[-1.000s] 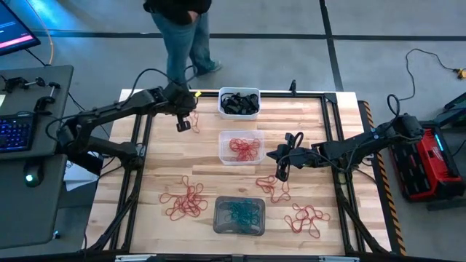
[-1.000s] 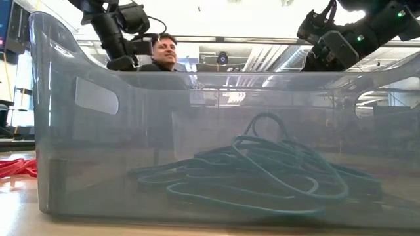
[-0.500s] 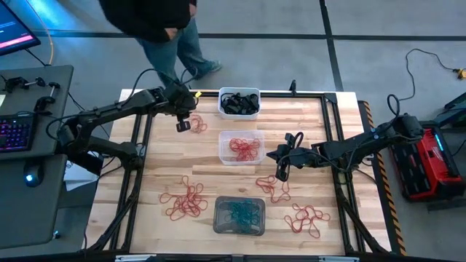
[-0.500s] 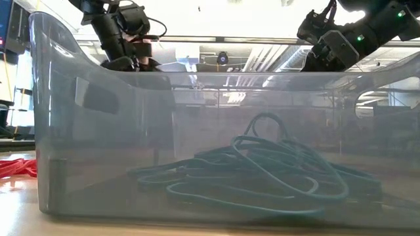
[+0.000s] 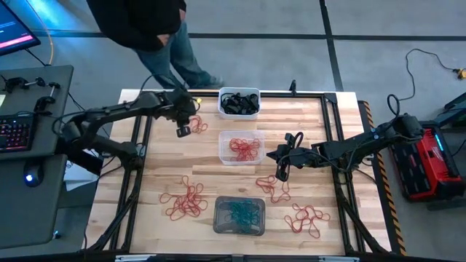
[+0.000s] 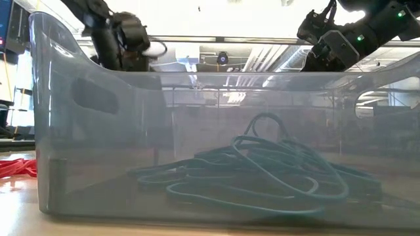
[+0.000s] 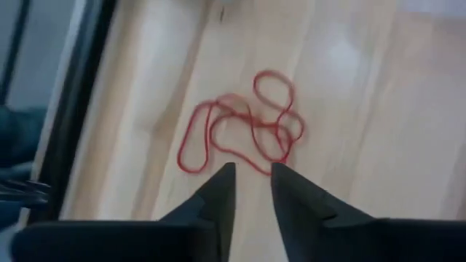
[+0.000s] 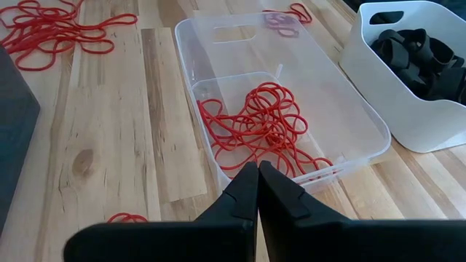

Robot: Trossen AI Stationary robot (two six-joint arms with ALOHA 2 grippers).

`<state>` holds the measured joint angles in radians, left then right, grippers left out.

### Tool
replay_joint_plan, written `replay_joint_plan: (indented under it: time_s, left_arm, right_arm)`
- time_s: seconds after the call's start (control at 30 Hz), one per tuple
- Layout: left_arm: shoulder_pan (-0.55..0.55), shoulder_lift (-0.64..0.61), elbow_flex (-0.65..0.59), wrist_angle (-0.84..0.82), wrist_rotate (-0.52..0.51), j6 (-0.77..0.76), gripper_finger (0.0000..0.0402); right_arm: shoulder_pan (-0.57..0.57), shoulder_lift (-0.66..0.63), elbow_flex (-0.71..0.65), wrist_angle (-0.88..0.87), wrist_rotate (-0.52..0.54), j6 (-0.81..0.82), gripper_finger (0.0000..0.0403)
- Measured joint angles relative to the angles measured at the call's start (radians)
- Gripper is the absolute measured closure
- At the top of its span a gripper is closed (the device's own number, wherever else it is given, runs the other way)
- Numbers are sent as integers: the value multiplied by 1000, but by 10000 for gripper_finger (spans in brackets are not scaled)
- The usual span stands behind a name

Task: Sort rubber bands into baskets
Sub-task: Put the red rubber band into the transparent bin

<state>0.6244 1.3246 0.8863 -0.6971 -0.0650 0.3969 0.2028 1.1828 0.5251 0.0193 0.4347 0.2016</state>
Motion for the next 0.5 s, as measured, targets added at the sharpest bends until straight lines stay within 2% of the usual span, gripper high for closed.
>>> replay_joint_plan:
  time_s: [0.23,0.5]
  left_arm:
    - [63,178,-7,96,-23,52,264]
    - [141,322,31,123,-31,103,258]
  right_arm:
    - [0,0,0,0,-11,8,403]
    - [0,0,0,0,-20,5,403]
